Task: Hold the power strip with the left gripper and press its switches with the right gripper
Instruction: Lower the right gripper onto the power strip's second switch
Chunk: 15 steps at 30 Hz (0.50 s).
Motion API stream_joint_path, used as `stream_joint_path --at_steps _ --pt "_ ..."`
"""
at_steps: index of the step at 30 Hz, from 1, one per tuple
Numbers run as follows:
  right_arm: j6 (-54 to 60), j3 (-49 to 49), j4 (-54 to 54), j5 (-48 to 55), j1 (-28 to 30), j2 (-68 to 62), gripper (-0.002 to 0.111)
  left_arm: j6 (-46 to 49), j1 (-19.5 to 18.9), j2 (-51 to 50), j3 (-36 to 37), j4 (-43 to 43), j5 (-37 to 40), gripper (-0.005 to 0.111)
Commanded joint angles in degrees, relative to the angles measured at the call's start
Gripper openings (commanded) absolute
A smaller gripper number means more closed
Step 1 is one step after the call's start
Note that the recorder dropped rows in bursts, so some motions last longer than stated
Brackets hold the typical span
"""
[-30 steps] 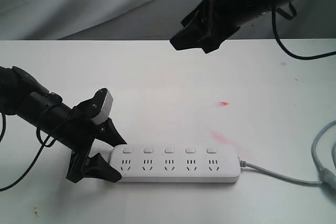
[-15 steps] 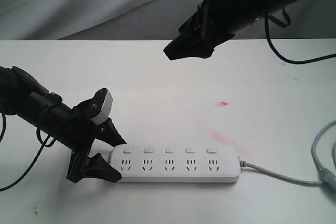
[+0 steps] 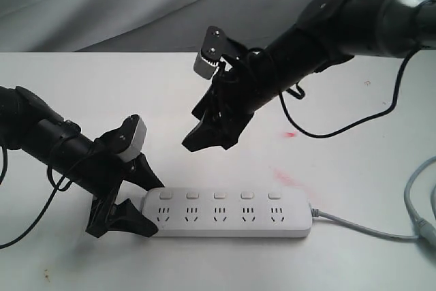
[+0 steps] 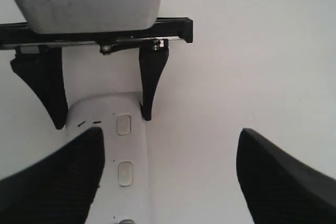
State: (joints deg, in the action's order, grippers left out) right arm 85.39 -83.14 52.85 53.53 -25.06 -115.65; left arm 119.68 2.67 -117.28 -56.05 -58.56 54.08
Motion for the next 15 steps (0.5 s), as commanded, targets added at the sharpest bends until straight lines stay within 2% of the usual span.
stream_joint_path --at_steps 1,9,15 --pt "8.13 0.15 7.33 0.02 -0.96 -3.18 0.066 0.29 0.25 0.01 -0.25 0.47 -0.17 0.050" --pt "13.37 0.01 8.97 -1.89 -5.06 -7.16 0.066 0.29 0.25 0.01 -0.25 0.47 -0.17 0.050" --pt "15.23 0.01 9.58 -4.77 -5.85 -9.28 0.066 0.29 0.25 0.01 -0.25 0.47 -0.17 0.050"
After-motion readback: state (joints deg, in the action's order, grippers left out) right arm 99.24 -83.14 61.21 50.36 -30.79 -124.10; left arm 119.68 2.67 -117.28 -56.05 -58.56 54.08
